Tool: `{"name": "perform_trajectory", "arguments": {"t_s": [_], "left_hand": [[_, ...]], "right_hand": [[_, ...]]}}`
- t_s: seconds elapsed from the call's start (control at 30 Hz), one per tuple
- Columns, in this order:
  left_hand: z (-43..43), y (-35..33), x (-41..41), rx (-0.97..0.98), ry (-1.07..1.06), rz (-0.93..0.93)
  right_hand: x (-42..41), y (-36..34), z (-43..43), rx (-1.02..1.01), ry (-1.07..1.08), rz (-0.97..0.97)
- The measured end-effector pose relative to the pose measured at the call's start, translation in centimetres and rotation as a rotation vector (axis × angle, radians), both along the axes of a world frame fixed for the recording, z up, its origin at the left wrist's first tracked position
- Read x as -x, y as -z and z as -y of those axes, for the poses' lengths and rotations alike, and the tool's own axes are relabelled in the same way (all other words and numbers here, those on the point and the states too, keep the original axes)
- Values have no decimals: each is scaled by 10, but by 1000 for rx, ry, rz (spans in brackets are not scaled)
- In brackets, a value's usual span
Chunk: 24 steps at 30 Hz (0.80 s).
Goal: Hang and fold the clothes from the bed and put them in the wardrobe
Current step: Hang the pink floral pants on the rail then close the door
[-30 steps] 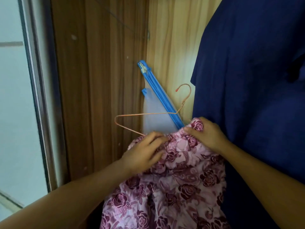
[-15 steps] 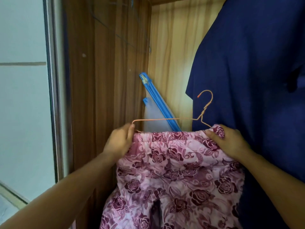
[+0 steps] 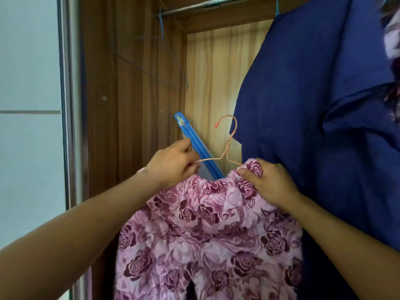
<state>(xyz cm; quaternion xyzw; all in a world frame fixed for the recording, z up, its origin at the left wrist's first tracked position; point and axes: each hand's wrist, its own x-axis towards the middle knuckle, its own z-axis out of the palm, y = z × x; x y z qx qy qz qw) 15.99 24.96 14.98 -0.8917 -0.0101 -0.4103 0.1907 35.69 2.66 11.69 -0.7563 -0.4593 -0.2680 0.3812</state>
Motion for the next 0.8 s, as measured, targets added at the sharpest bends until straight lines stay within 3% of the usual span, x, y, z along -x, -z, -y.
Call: {"name": "perform_trajectory", "arguments": {"t_s": [0.2, 0.5, 0.8], "left_hand": [[-29, -31, 12, 217, -236, 157], [-36, -63, -7, 209, -131, 266], [-46, -129, -32, 288, 23, 460]], "right_hand": [[-19, -25, 26, -7, 52, -51], [4, -74, 16, 76, 329, 207], [42, -180, 8, 119, 713, 575]]}}
